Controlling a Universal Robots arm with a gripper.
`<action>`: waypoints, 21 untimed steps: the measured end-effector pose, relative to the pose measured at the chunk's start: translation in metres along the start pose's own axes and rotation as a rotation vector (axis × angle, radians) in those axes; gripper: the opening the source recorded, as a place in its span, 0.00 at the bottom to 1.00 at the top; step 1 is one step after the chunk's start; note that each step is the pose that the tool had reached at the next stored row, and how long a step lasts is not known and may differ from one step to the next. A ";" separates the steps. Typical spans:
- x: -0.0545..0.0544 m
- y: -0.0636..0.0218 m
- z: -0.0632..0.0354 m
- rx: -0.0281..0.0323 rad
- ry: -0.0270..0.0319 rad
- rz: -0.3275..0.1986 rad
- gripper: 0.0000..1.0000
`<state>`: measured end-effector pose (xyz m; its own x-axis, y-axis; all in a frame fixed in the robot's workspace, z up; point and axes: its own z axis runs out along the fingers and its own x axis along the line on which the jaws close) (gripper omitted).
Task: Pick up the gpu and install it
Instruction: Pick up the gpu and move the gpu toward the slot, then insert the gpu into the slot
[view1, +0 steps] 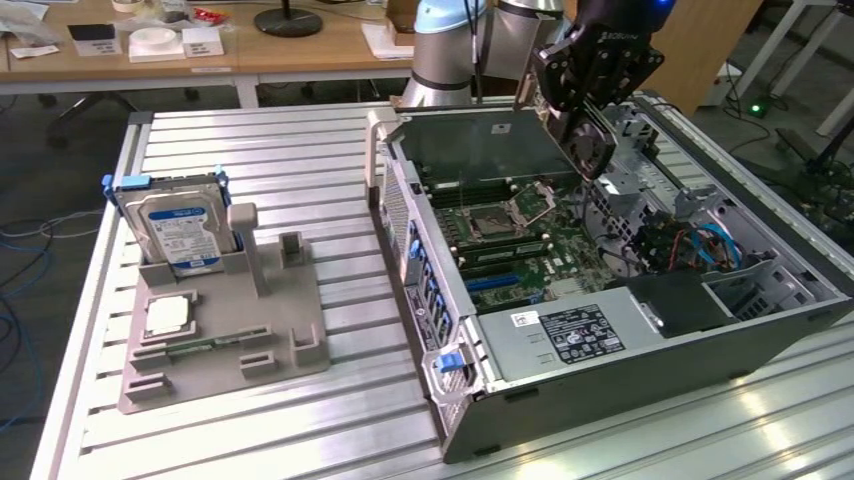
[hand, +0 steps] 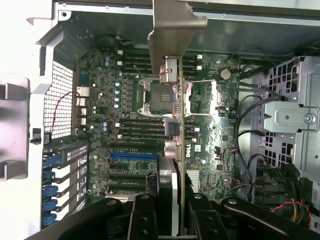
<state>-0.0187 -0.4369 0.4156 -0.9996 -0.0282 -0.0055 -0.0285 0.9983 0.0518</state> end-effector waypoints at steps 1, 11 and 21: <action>0.000 0.0000 0.0000 0.0000 0.0000 0.000 0.28; 0.000 0.0000 0.0000 -0.0002 0.0012 -0.025 0.28; 0.000 0.0000 0.0000 -0.0011 0.0095 -0.185 0.28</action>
<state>-0.0187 -0.4370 0.4155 -0.9774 -0.2116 -0.0055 -0.2115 0.9760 0.0519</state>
